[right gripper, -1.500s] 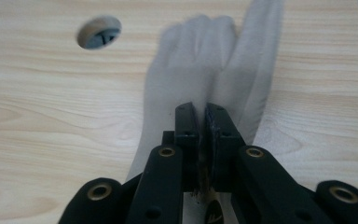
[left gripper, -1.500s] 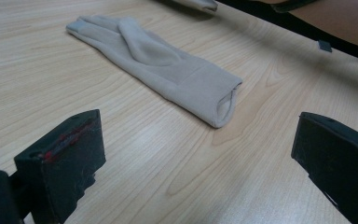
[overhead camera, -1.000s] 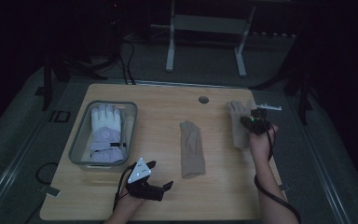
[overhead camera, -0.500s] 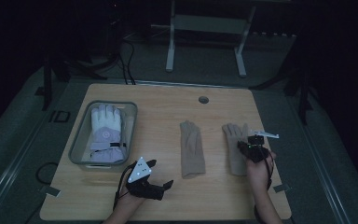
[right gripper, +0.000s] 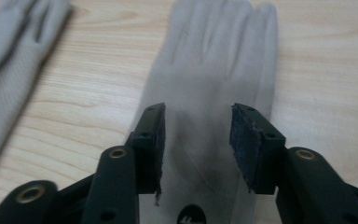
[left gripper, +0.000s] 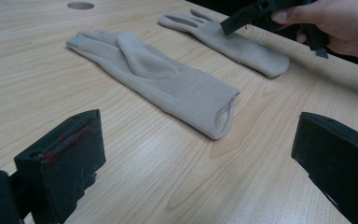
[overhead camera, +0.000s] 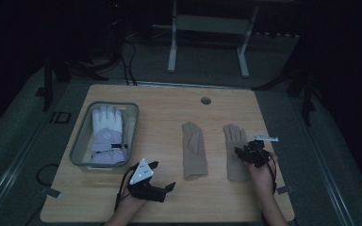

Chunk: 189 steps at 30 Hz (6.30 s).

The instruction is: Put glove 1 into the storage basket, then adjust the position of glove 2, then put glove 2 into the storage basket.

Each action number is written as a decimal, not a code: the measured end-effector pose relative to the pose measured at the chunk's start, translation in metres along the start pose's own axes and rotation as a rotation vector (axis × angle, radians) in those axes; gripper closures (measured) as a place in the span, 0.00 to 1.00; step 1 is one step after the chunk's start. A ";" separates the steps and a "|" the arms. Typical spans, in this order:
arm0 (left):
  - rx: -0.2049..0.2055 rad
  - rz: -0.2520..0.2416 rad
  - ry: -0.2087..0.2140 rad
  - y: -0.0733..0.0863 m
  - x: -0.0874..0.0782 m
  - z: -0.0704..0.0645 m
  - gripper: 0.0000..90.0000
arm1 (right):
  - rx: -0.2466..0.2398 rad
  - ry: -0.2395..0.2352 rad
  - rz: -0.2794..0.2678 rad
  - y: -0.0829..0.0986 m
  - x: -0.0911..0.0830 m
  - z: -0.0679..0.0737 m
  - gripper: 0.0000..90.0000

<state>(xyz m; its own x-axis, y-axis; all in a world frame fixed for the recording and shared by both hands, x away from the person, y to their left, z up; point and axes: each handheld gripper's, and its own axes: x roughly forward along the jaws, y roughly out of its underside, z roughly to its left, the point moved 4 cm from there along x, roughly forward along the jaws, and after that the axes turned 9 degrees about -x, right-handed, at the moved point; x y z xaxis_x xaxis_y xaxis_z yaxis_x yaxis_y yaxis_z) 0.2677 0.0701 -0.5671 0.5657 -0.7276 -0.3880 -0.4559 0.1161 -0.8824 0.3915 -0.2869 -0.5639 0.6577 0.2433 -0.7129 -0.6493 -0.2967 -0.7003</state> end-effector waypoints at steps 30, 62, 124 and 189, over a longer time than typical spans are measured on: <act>0.007 0.002 0.012 0.002 -0.001 -0.004 0.03 | -0.202 -0.058 0.013 0.005 0.018 -0.009 0.60; 0.006 0.003 -0.002 0.002 -0.001 -0.003 0.03 | -0.027 -0.008 -0.190 -0.067 -0.032 0.081 0.89; -0.003 0.012 0.005 0.003 -0.002 -0.003 0.03 | -0.029 -0.098 -0.097 -0.051 0.044 0.143 0.84; -0.042 0.134 -0.029 -0.029 0.040 0.000 0.05 | -0.259 -0.362 -0.079 -0.081 0.016 0.073 0.19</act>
<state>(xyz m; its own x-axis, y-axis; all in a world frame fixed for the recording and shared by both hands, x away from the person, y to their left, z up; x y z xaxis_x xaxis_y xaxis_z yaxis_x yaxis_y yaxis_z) 0.3037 0.0376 -0.5573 0.5169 -0.6879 -0.5095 -0.5569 0.1818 -0.8104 0.4270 -0.1915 -0.5211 0.4960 0.5681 -0.6567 -0.4548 -0.4743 -0.7538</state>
